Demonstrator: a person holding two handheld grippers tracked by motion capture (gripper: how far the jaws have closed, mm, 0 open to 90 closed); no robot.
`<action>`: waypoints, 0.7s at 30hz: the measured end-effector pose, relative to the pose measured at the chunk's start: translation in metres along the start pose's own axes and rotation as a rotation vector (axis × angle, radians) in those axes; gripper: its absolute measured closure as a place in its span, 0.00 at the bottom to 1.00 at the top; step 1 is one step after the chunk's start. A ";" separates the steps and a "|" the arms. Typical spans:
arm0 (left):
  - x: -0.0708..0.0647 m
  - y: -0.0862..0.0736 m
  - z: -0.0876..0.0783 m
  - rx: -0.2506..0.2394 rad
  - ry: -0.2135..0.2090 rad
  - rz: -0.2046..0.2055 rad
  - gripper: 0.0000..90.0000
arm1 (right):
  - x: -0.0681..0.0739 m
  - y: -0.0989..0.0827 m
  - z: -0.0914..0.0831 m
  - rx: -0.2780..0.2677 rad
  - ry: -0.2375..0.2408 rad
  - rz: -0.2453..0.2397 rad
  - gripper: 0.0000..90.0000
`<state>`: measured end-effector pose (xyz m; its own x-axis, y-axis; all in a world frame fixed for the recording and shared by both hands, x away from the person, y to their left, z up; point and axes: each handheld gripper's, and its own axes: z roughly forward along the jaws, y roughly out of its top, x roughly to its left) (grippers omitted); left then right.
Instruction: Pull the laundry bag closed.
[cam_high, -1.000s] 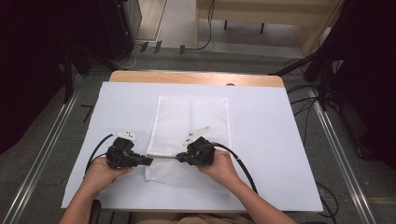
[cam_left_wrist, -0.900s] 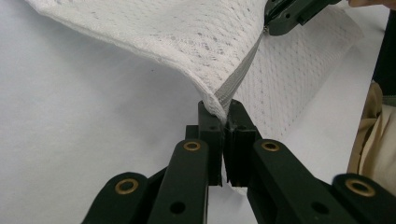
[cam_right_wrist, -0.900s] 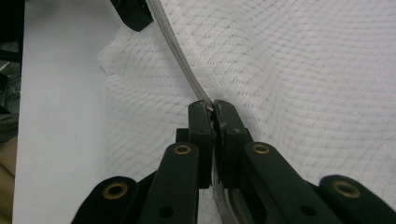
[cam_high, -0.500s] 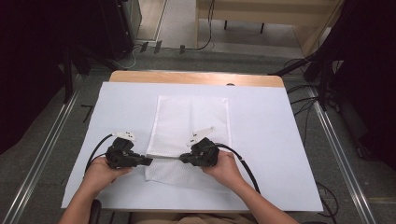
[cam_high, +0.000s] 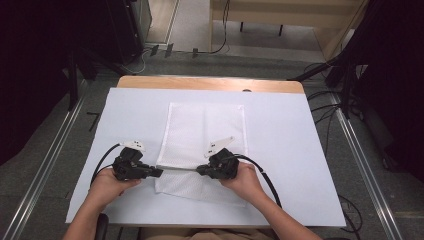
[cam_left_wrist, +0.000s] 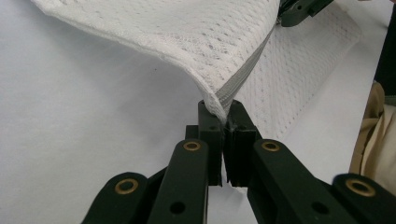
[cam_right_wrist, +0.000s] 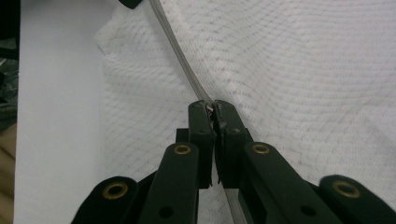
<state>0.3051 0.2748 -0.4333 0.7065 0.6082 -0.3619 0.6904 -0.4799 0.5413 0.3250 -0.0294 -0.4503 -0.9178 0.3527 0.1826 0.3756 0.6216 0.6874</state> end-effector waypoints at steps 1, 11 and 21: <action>0.000 0.000 0.000 0.000 0.001 -0.001 0.98 | -0.001 -0.001 0.000 0.001 0.000 -0.007 0.98; 0.000 -0.001 -0.001 0.000 0.003 -0.007 0.98 | -0.004 -0.009 -0.008 0.015 -0.012 0.015 0.98; 0.001 -0.001 -0.001 0.002 -0.003 -0.008 0.98 | -0.005 -0.014 -0.014 0.013 -0.013 0.023 0.98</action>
<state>0.3047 0.2765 -0.4328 0.7016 0.6100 -0.3683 0.6961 -0.4764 0.5371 0.3229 -0.0496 -0.4515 -0.9070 0.3759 0.1896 0.3987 0.6224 0.6735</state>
